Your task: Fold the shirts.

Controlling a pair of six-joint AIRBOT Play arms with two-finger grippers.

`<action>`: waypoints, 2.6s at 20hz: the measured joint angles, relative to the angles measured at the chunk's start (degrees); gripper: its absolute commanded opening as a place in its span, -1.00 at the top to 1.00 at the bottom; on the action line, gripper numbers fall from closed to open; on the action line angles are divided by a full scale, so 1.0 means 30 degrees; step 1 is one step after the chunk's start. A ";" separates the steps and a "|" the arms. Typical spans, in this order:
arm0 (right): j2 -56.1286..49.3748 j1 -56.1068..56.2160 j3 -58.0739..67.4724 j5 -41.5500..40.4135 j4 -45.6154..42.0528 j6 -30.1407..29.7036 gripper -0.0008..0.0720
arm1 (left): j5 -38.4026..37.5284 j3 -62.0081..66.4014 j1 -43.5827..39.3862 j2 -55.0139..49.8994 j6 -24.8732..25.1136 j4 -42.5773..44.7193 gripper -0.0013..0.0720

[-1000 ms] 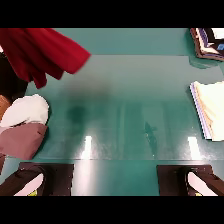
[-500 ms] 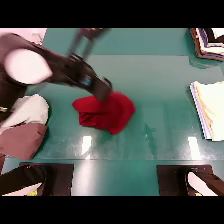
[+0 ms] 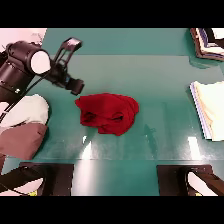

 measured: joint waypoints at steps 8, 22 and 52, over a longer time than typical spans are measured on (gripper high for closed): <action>0.0007 0.0000 0.0007 0.0000 0.0000 0.0000 0.92 | 0.3708 -0.7956 0.2739 -0.0073 0.0933 -0.6470 -0.65; 0.0044 0.0000 -0.0554 0.0503 0.0022 0.0000 0.92 | 0.7082 -1.0644 0.3024 -0.0248 0.1967 -0.8983 0.89; -1.1278 0.9027 -0.8094 -0.7176 0.4816 -0.2404 0.93 | 0.6484 -0.4488 0.5020 0.0605 0.1836 -0.4408 0.89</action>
